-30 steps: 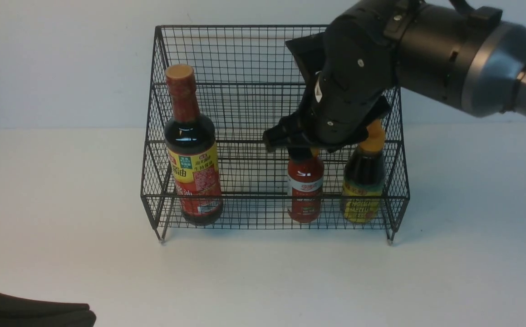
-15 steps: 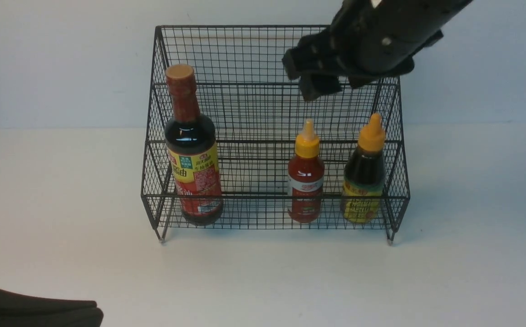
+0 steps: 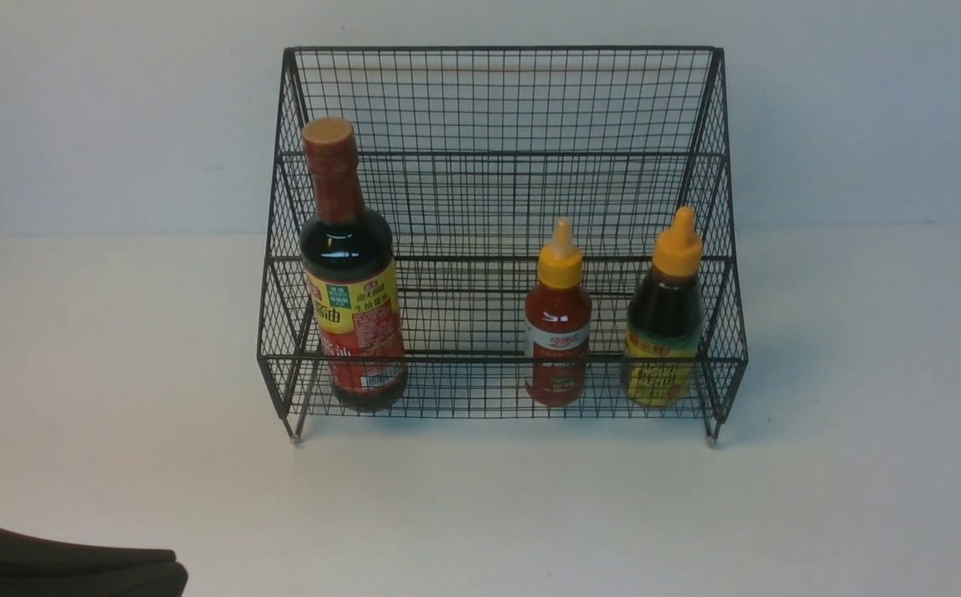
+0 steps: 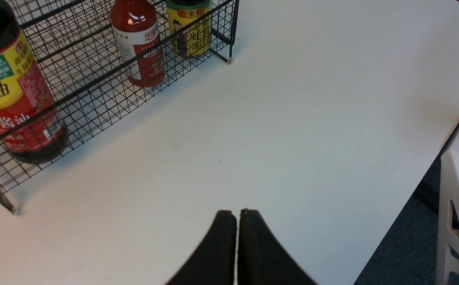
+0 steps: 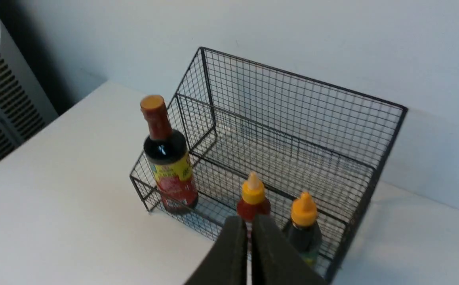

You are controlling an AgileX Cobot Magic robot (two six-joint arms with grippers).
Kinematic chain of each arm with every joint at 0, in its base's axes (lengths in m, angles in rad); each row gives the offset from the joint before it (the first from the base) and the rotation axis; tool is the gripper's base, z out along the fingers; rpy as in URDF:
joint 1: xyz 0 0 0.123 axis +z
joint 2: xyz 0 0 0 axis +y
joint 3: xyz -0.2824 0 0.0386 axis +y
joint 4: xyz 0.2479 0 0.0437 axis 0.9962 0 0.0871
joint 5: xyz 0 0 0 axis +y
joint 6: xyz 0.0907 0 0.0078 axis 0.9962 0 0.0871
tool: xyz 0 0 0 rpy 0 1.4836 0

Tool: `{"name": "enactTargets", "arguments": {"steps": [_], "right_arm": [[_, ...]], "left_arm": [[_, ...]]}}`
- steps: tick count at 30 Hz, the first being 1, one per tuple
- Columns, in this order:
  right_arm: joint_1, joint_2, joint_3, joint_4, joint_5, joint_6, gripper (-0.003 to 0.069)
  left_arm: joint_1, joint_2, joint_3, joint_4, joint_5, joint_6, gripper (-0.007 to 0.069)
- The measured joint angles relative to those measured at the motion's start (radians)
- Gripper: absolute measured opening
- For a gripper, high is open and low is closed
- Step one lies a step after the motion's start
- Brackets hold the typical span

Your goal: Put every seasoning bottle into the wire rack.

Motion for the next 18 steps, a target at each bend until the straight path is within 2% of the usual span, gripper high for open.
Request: {"name": "enactTargets", "arguments": {"steps": [3, 4, 5, 10, 11, 15, 18], "right_arm": [[0.0, -0.209, 0.234, -0.038, -0.06, -0.03, -0.0013], [0.0, -0.209, 0.252, -0.041, -0.07, -0.03, -0.0013], [0.0, -0.35, 0.432, -0.058, -0.203, -0.048, -0.0014], [0.0, -0.628, 0.825, -0.06, -0.617, -0.06, -0.0015], [0.0, -0.688, 0.941, -0.06, -0.757, -0.063, -0.0015], [0.0, -0.74, 1.124, -0.064, -1.031, -0.063, -0.0015], [0.0, -0.738, 1.198, -0.065, -1.169, -0.063, -0.0015]], "left_arm": [[0.0, 0.0, 0.0, 0.0, 0.0, 0.0, -0.0005], [0.0, 0.0, 0.0, 0.0, 0.0, 0.0, -0.0005], [0.0, 0.0, 0.0, 0.0, 0.0, 0.0, -0.0005], [0.0, 0.0, 0.0, 0.0, 0.0, 0.0, -0.0005], [0.0, 0.0, 0.0, 0.0, 0.0, 0.0, -0.0005], [0.0, 0.0, 0.0, 0.0, 0.0, 0.0, -0.0005], [0.0, 0.0, 0.0, 0.0, 0.0, 0.0, -0.0005]]}}
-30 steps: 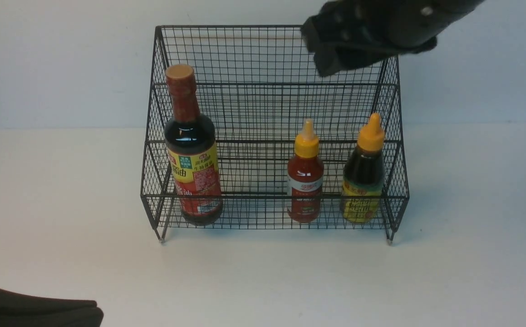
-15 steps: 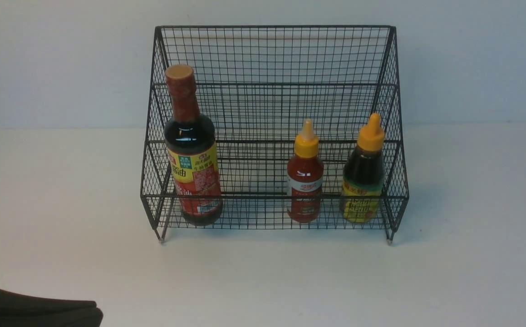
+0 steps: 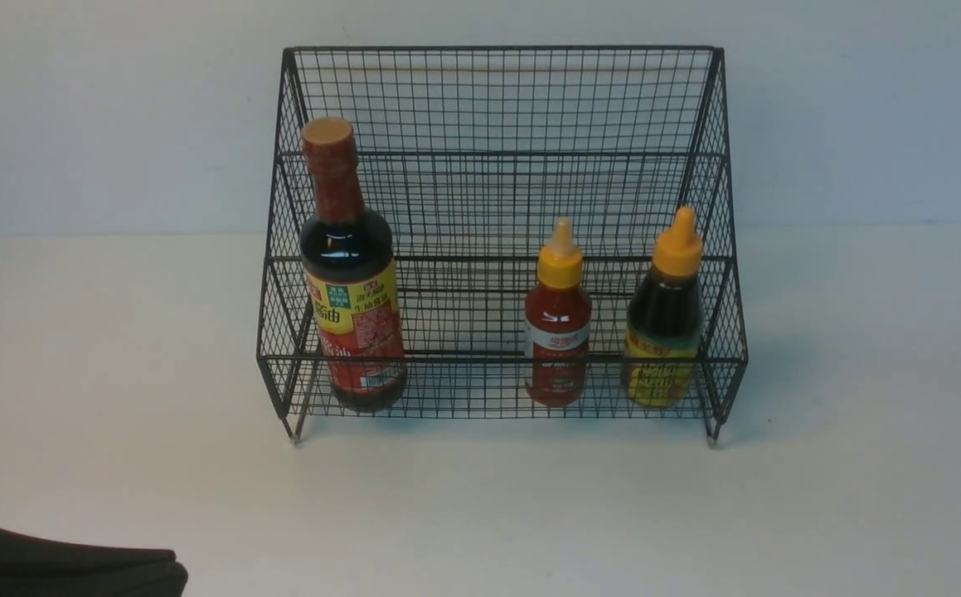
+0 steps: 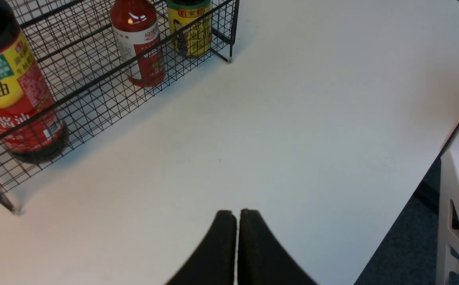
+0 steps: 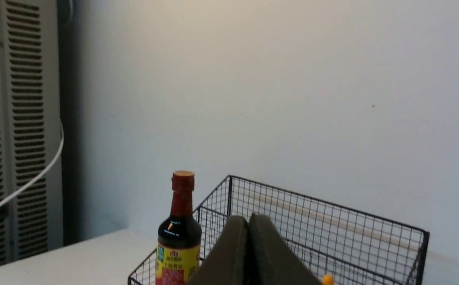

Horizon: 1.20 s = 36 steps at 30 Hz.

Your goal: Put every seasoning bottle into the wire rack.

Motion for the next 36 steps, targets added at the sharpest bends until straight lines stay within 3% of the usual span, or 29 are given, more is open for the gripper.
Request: {"name": "enactTargets", "arguments": {"steps": [6, 31, 36], "right_arm": [[0.0, 0.0, 0.061, 0.0, -0.136, -0.001, -0.0015], [0.0, -0.006, 0.071, -0.002, -0.123, -0.001, -0.0015], [-0.018, -0.061, 0.106, -0.002, -0.039, -0.001, -0.0015]], "left_arm": [[0.0, 0.0, 0.0, 0.0, 0.0, 0.0, -0.0005], [0.0, 0.0, 0.0, 0.0, -0.078, -0.031, -0.0004], [0.0, 0.0, 0.0, -0.001, -0.079, -0.053, -0.0004]]}}
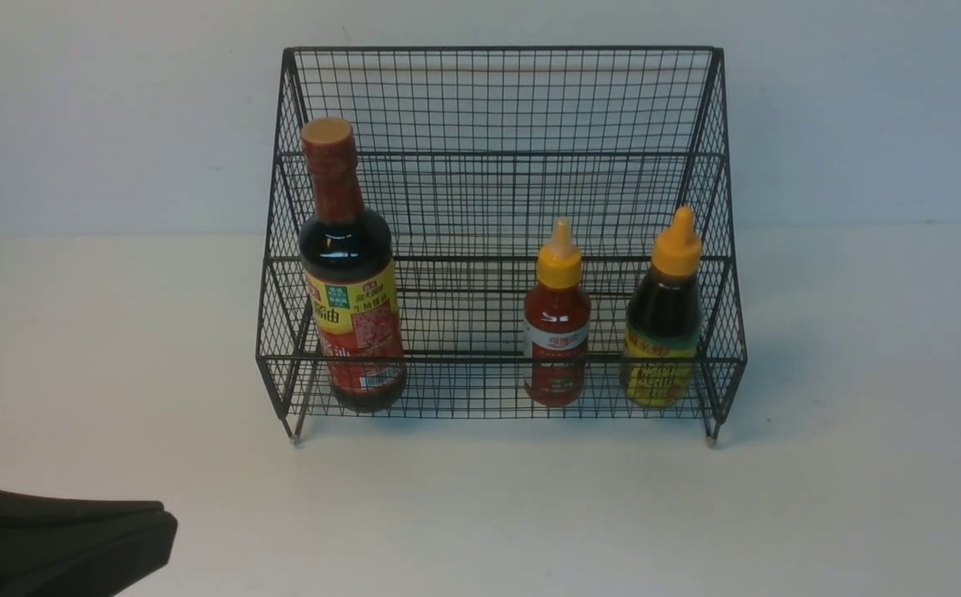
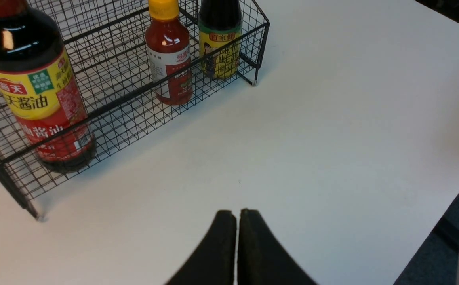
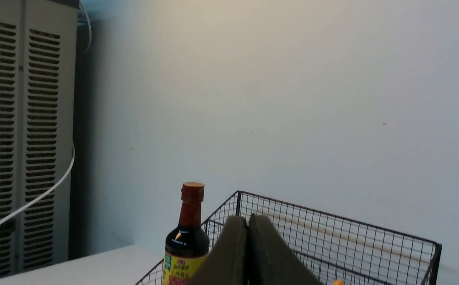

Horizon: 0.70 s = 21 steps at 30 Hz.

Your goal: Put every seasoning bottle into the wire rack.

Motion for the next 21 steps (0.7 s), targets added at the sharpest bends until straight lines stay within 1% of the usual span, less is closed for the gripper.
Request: {"name": "enactTargets", "arguments": {"steps": [1, 2, 3, 4, 6, 7, 8, 10, 14, 17, 21], "right_arm": [[-0.02, -0.006, 0.009, 0.0, 0.029, 0.0, -0.0015], [-0.02, -0.008, 0.011, 0.0, 0.035, 0.0, -0.0015], [-0.067, -0.014, 0.033, 0.001, 0.08, -0.001, -0.0015], [-0.08, -0.016, 0.039, 0.003, 0.091, -0.003, -0.0015], [-0.177, -0.036, 0.087, 0.014, 0.167, -0.003, -0.0015], [-0.184, -0.039, 0.095, 0.015, 0.179, -0.003, -0.0015], [-0.23, -0.053, 0.117, 0.024, 0.221, -0.003, -0.0015], [-0.291, -0.077, 0.155, 0.036, 0.28, -0.004, -0.0015], [-0.387, -0.107, 0.209, 0.049, 0.365, -0.004, -0.0015], [-0.437, -0.117, 0.248, 0.051, 0.387, -0.004, -0.0015], [-0.499, -0.118, 0.277, 0.052, 0.368, -0.004, -0.0015]], "left_arm": [[0.0, 0.0, 0.0, 0.0, 0.0, -0.005, -0.0004], [0.0, 0.0, 0.0, 0.0, 0.0, -0.007, -0.0004], [0.0, 0.0, 0.0, 0.0, 0.0, -0.014, -0.0004], [0.0, 0.0, 0.0, 0.0, 0.0, -0.014, -0.0004], [0.0, 0.0, 0.0, -0.002, 0.0, -0.023, -0.0004], [0.0, 0.0, 0.0, -0.002, 0.0, -0.022, -0.0004], [0.0, 0.0, 0.0, -0.002, 0.0, -0.022, -0.0004], [0.0, 0.0, 0.0, -0.002, 0.0, -0.022, -0.0004], [0.0, 0.0, 0.0, -0.002, -0.001, -0.022, -0.0004], [0.0, 0.0, 0.0, -0.002, -0.001, -0.022, -0.0004], [0.0, 0.0, 0.0, -0.002, -0.002, -0.022, -0.0004]]}}
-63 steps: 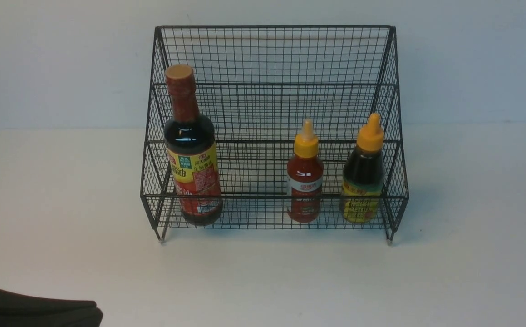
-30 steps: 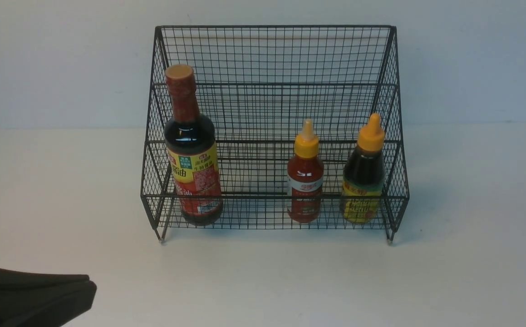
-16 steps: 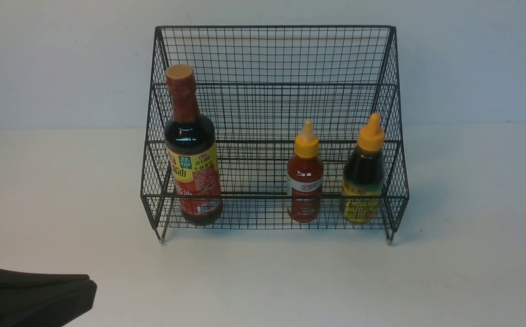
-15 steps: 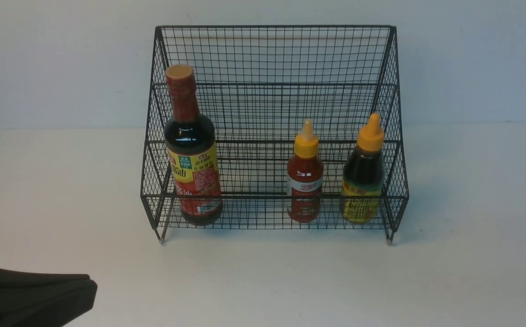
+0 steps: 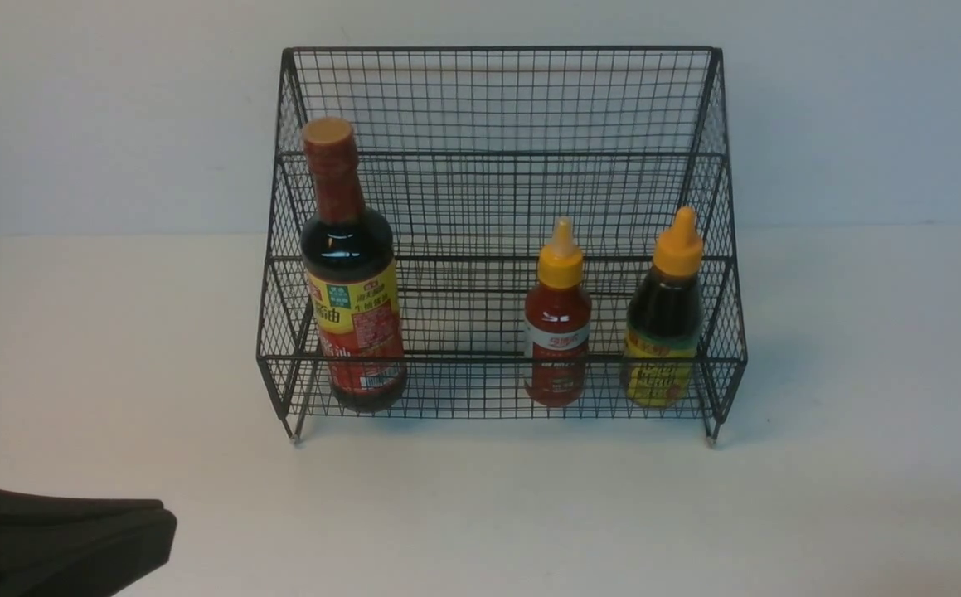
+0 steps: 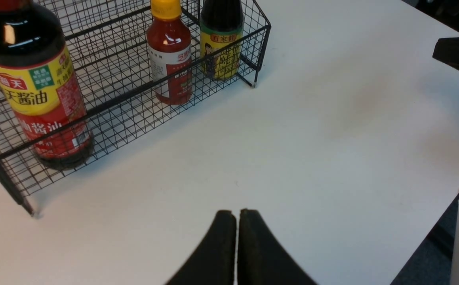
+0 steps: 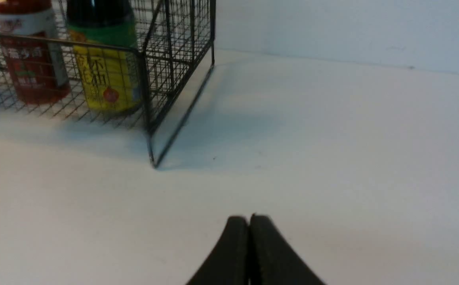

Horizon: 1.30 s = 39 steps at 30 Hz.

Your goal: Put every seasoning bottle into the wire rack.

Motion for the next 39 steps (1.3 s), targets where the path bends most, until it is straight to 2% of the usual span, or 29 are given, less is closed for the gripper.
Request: {"name": "enactTargets", "arguments": {"steps": [13, 24, 32, 39], "right_arm": [[-0.117, 0.0, 0.004, -0.015, -0.027, -0.003, -0.0015], [-0.12, 0.0, 0.004, -0.016, -0.027, -0.003, -0.0015], [-0.12, 0.0, 0.004, -0.016, -0.027, -0.003, -0.0015], [-0.12, 0.0, 0.004, -0.016, -0.027, -0.003, -0.0015]], "left_arm": [[0.0, 0.0, 0.0, 0.002, 0.0, 0.008, -0.0004], [0.0, 0.0, 0.0, -0.006, 0.003, 0.005, -0.0004], [0.0, 0.0, 0.0, -0.015, -0.005, -0.111, -0.0004], [0.0, 0.0, 0.0, -0.019, 0.0, -0.117, -0.0004]]}}
